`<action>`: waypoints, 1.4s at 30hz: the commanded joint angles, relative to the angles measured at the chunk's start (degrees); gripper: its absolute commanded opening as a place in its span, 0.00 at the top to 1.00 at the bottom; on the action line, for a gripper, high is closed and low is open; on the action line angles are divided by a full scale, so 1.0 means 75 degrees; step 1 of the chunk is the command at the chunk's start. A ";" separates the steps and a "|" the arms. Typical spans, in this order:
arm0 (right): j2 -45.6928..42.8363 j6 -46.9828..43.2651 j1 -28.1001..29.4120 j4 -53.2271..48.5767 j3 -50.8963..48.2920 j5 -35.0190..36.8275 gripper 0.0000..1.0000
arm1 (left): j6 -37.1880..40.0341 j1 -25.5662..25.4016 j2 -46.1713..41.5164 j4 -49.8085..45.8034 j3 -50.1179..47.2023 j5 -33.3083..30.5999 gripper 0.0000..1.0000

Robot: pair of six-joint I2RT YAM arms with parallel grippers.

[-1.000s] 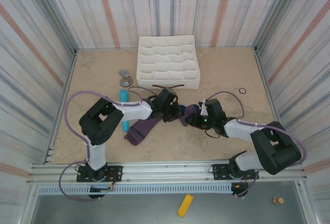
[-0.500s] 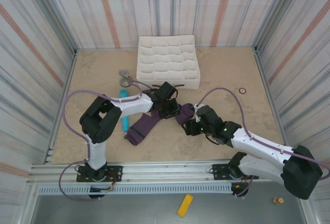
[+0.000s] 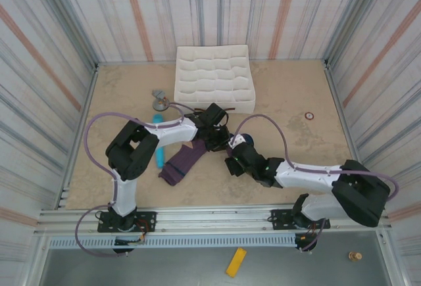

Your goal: Roll the socks

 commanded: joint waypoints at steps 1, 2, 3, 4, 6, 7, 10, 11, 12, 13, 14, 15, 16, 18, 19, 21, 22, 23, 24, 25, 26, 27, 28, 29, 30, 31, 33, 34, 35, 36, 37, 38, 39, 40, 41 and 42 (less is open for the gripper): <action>0.0420 -0.0431 0.0114 0.0812 -0.0089 0.0820 0.23 | 0.0227 0.0016 0.0370 -0.0854 -0.0008 0.0047 0.97; 0.0544 -0.0469 0.0128 0.0950 -0.0090 0.0806 0.24 | 0.0236 0.0016 0.0371 -0.0857 -0.0008 0.0059 0.97; 0.0662 -0.0509 0.0153 0.1021 -0.0058 0.0833 0.26 | 0.0223 0.0016 0.0371 -0.0835 -0.0019 0.0070 0.97; 0.0737 -0.0515 0.0187 0.1085 -0.0035 0.0863 0.27 | 0.0218 0.0016 0.0377 -0.0833 -0.0020 0.0082 0.97; 0.0887 -0.0504 0.0226 0.1192 -0.0032 0.0954 0.30 | 0.0227 0.0016 0.0382 -0.0833 -0.0020 0.0094 0.97; 0.0974 -0.0478 0.0228 0.1257 -0.0042 0.1007 0.31 | 0.0230 0.0016 0.0394 -0.0822 -0.0020 0.0101 0.97; 0.1162 -0.0407 0.0268 0.1296 -0.0031 0.1077 0.36 | 0.0232 0.0016 0.0416 -0.0810 0.0014 0.0159 0.97; 0.1211 -0.0401 0.0283 0.1312 -0.0032 0.1064 0.42 | 0.0227 0.0016 0.0418 -0.0793 0.0006 0.0173 0.97; 0.1254 -0.0386 0.0284 0.1333 -0.0032 0.1049 0.48 | 0.0227 0.0016 0.0418 -0.0758 -0.0004 0.0183 0.96; 0.1293 -0.0363 0.0286 0.1339 -0.0032 0.1029 0.57 | 0.0211 0.0027 0.0418 -0.0719 -0.0030 0.0190 0.96; 0.1338 -0.0311 0.0278 0.1329 -0.0032 0.1019 0.65 | 0.0207 0.0026 0.0408 -0.0677 -0.0054 0.0196 0.95; 0.1364 -0.0284 0.0275 0.1320 -0.0043 0.1002 0.71 | 0.0187 0.0024 0.0389 -0.0633 -0.0094 0.0189 0.93; 0.1390 -0.0239 0.0275 0.1299 -0.0044 0.0950 0.77 | 0.0152 0.0028 0.0350 -0.0552 -0.0161 0.0174 0.89; 0.1413 -0.0127 0.0275 0.1244 -0.0084 0.0847 0.83 | 0.0050 0.0039 0.0242 -0.0277 -0.0334 0.0177 0.83; 0.1417 -0.0024 0.0272 0.1213 -0.0118 0.0786 0.86 | -0.0002 0.0050 0.0191 -0.0155 -0.0418 0.0176 0.78; 0.1339 0.0198 0.0266 0.1138 -0.0220 0.0646 0.88 | -0.0051 0.0075 0.0109 0.0078 -0.0527 0.0251 0.75; 0.1270 0.0334 0.0236 0.1092 -0.0273 0.0527 0.90 | -0.0093 0.0071 0.0031 0.0204 -0.0606 0.0244 0.71; 0.1180 0.0504 0.0189 0.0957 -0.0300 0.0354 0.90 | -0.0129 0.0069 -0.0073 0.0397 -0.0689 0.0225 0.63; 0.1118 0.0656 0.0161 0.0829 -0.0311 0.0242 0.91 | -0.0136 0.0090 -0.0161 0.0579 -0.0769 0.0215 0.56; 0.1027 0.0823 0.0136 0.0720 -0.0351 0.0122 0.92 | -0.0148 0.0087 -0.0250 0.0685 -0.0825 0.0203 0.49; 0.0949 0.0977 0.0104 0.0648 -0.0410 -0.0001 0.93 | -0.0133 0.0084 -0.0323 0.0762 -0.0834 0.0189 0.41; 0.0869 0.1120 0.0063 0.0589 -0.0457 -0.0120 0.93 | -0.0093 0.0095 -0.0381 0.0805 -0.0838 0.0171 0.36; 0.0804 0.1280 -0.0007 0.0529 -0.0515 -0.0284 0.94 | -0.0062 0.0104 -0.0417 0.0833 -0.0829 0.0154 0.34; 0.0751 0.1431 -0.0086 0.0411 -0.0535 -0.0400 0.94 | -0.0044 0.0110 -0.0445 0.0852 -0.0827 0.0162 0.32; 0.0685 0.1628 -0.0159 0.0221 -0.0535 -0.0469 0.94 | -0.0042 0.0110 -0.0488 0.0868 -0.0834 0.0145 0.30; 0.0609 0.1846 -0.0241 0.0034 -0.0541 -0.0532 0.94 | -0.0042 0.0118 -0.0534 0.0932 -0.0855 0.0113 0.29; 0.0422 0.2135 -0.0542 -0.0031 -0.0680 -0.1004 0.94 | -0.0051 0.0112 -0.0654 0.1205 -0.0995 0.0094 0.28; 0.0307 0.2302 -0.0731 -0.0031 -0.0781 -0.1250 0.94 | -0.0084 0.0113 -0.0742 0.1373 -0.1097 0.0071 0.28; 0.0220 0.2440 -0.0893 -0.0017 -0.0881 -0.1454 0.94 | -0.0101 0.0121 -0.0812 0.1512 -0.1196 0.0050 0.28; 0.0110 0.2550 -0.1069 0.0042 -0.1004 -0.1716 0.94 | -0.0101 0.0115 -0.0906 0.1713 -0.1296 0.0016 0.28; -0.0018 0.2649 -0.1268 0.0115 -0.1120 -0.1979 0.94 | -0.0085 0.0122 -0.0991 0.1878 -0.1383 0.0003 0.28; -0.0119 0.2738 -0.1434 0.0153 -0.1226 -0.2201 0.93 | -0.0051 0.0122 -0.1077 0.2009 -0.1458 -0.0012 0.28; -0.0192 0.2838 -0.1662 0.0221 -0.1339 -0.2482 0.93 | -0.0006 0.0110 -0.1147 0.2143 -0.1505 0.0001 0.28; -0.0272 0.2905 -0.1917 0.0303 -0.1457 -0.2801 0.93 | 0.0050 0.0120 -0.1203 0.2209 -0.1527 0.0001 0.28; -0.0285 0.2946 -0.2124 0.0377 -0.1536 -0.3081 0.93 | 0.0117 0.0119 -0.1242 0.2235 -0.1542 0.0011 0.28; -0.0297 0.2984 -0.2351 0.0422 -0.1600 -0.3342 0.93 | 0.0173 0.0120 -0.1267 0.2260 -0.1539 0.0035 0.28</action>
